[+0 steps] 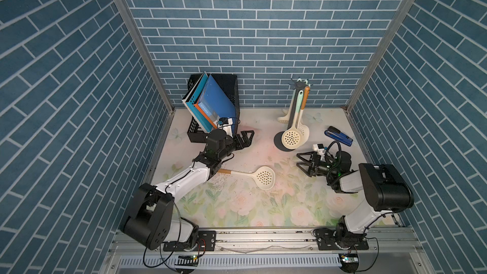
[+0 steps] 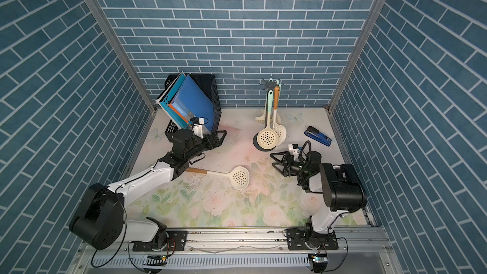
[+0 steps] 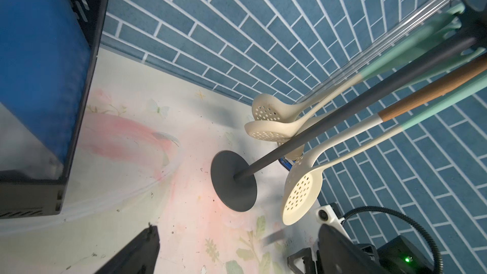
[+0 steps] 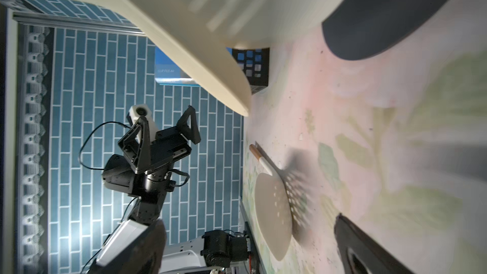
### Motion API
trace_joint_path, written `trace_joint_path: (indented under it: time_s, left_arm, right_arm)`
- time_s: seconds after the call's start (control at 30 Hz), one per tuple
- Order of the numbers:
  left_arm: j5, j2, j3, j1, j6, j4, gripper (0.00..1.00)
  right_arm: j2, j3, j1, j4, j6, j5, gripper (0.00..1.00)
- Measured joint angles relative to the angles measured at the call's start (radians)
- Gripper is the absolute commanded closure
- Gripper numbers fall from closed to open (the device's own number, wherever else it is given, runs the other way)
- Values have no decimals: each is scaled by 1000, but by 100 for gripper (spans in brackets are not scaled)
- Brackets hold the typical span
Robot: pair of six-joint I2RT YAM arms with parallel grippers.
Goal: Hang the skimmer on the kitchen utensil rack
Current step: Hang the skimmer on the rack, then adjust the rack at the center of the board.
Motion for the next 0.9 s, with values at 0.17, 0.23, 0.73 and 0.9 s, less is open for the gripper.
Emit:
trace_joint_path:
  time_s: [0.17,0.23,0.73,0.9]
  left_arm:
    - [6,71,133,-35,87,-61,0]
    - [6,95,186,-48,121,-74,0]
    - [85,372,622,-102,429,-142,11]
    - [181,446,748,-130,575,-154,29]
  right_arm:
    - [-369,122,-26,-644,-352,210,1]
    - [-483,205,-30,-844,-463,304,1]
    - [-650,409,-34,-1316,-658,580,1]
    - [-649,433,-34,-1342,-658,578,1]
